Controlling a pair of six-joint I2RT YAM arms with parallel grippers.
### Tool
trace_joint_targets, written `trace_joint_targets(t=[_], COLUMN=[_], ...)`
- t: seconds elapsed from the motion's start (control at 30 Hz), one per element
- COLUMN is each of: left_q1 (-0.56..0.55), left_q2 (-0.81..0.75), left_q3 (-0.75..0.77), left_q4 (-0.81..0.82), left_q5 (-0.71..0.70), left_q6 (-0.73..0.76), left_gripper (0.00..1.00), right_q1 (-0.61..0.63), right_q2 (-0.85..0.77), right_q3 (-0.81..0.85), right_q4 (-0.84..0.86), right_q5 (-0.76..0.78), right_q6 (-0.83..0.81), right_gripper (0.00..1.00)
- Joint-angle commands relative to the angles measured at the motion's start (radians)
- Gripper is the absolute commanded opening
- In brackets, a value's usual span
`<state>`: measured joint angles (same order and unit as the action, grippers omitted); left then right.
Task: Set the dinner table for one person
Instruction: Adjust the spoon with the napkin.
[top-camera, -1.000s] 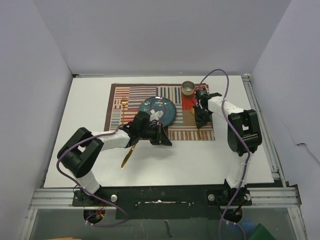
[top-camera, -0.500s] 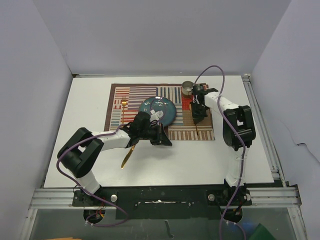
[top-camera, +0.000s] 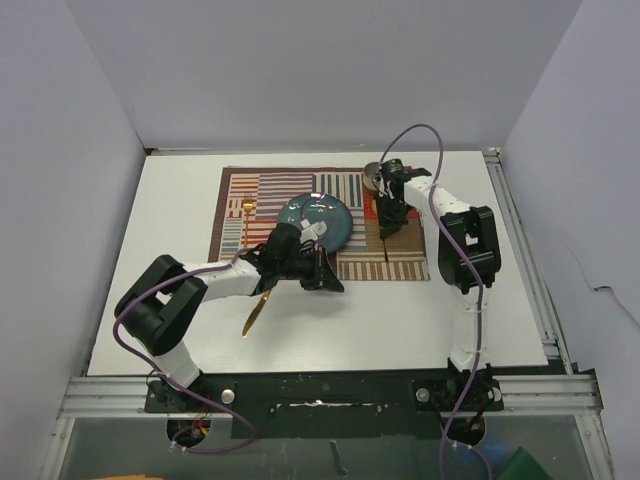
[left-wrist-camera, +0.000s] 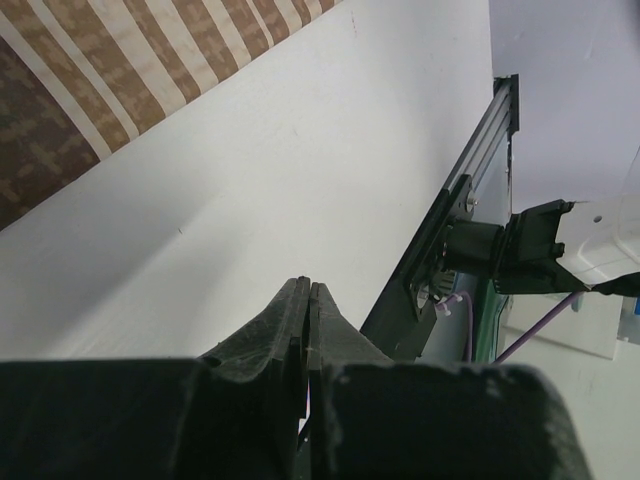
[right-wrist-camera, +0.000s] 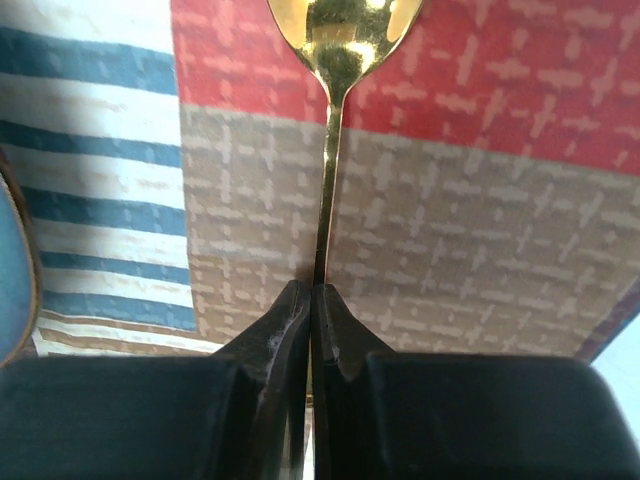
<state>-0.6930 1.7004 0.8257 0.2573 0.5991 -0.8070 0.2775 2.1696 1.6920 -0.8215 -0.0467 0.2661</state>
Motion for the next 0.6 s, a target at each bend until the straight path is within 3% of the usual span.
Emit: trace_joint_targets(t=[0.0,0.57], left_q1=[-0.005,-0.020], left_q2=[0.000,0.028], left_q3=[0.045,0.057], left_q4=[0.032,0.049], left_q5=[-0.007,-0.005], left_q6=[0.005,-0.007], left_gripper=[0.00,0.00], right_q1=[0.027,0.101], right_q2=[0.064,0.094], right_q3=[0.083,0.159], right_q4=[0.019,0.001], right_q5=[-0.064,-0.105], right_q6=[-0.029,0.011], right_gripper=[0.00,0.00])
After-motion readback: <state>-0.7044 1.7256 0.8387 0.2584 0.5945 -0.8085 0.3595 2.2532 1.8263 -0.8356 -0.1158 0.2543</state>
